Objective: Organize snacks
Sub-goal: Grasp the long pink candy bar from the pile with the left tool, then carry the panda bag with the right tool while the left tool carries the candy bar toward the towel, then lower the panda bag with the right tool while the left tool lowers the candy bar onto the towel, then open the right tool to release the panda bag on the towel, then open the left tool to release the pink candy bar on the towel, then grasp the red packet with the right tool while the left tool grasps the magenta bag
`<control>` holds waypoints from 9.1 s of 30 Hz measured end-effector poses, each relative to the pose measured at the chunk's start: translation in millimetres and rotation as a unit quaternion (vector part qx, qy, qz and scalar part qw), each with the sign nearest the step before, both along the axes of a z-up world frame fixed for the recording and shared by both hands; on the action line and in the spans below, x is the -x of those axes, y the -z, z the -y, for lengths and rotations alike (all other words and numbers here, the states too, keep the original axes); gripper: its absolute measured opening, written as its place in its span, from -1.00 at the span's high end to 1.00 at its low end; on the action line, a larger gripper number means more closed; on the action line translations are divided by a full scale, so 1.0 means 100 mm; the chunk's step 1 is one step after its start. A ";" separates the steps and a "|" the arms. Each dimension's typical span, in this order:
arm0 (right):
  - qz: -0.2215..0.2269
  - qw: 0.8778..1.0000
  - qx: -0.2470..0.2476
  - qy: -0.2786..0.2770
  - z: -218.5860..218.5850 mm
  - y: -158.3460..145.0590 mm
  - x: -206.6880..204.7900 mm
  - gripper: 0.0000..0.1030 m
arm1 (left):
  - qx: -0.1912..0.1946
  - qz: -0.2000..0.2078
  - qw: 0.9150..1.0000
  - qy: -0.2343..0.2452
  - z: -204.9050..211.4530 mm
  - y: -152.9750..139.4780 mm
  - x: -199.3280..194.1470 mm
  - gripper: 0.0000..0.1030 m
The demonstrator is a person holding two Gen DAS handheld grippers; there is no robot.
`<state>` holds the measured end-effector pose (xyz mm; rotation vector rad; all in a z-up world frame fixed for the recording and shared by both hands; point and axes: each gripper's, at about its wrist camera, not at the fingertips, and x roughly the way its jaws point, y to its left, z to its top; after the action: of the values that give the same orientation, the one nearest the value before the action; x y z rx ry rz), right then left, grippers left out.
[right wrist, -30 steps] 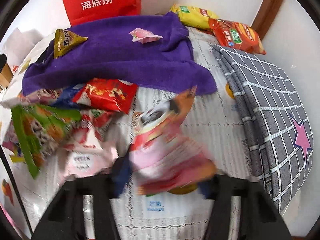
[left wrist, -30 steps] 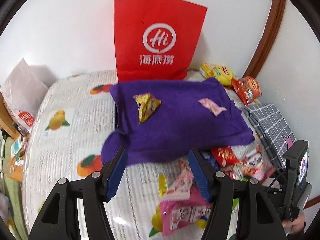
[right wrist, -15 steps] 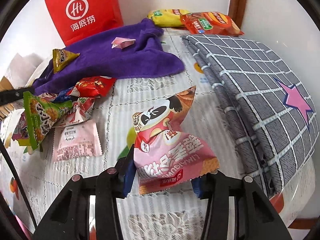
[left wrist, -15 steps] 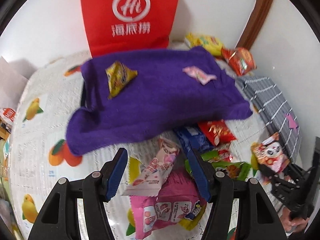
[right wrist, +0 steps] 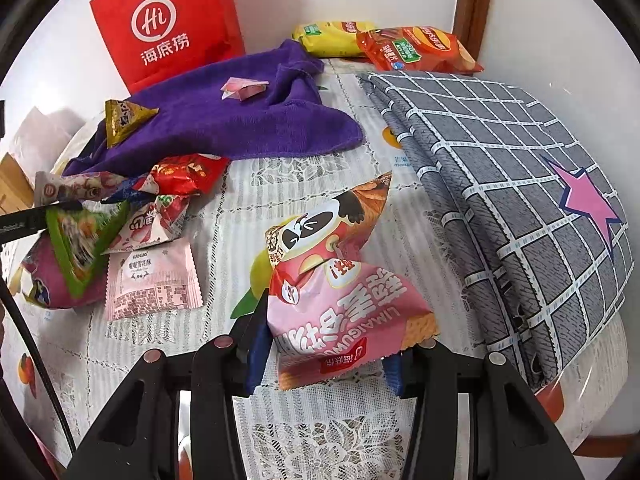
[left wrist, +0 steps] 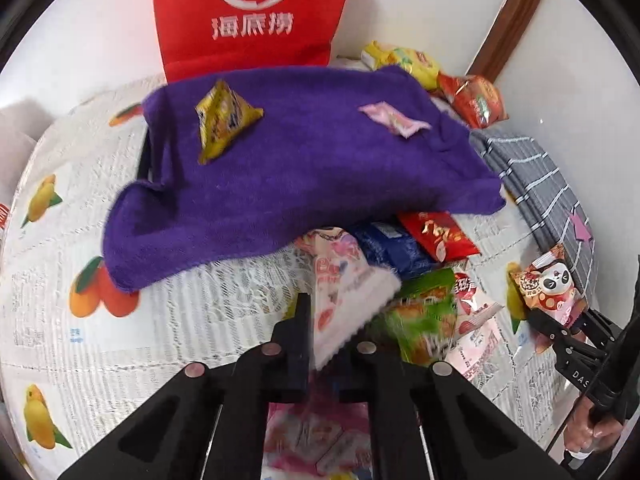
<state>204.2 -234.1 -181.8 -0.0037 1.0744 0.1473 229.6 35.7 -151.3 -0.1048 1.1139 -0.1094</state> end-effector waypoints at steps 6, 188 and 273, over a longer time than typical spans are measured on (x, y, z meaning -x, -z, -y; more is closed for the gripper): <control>0.005 1.000 0.000 0.000 -0.02 -0.06 0.04 0.10 | -0.006 0.023 1.000 -0.006 -0.11 -0.14 0.14 0.88; 0.052 0.994 -0.084 -0.039 -0.97 -0.11 -1.54 -0.26 | 0.121 0.126 0.964 -0.201 -1.03 0.06 -0.54 0.63; -0.003 0.997 -0.069 -0.040 -1.11 -0.06 -0.73 -0.05 | -0.011 0.098 0.989 -0.114 -0.68 -0.48 0.43 -0.22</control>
<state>276.8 -123.5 -175.4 0.0768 1.0683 0.2941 186.6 103.7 -103.1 -0.1969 0.8992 0.0953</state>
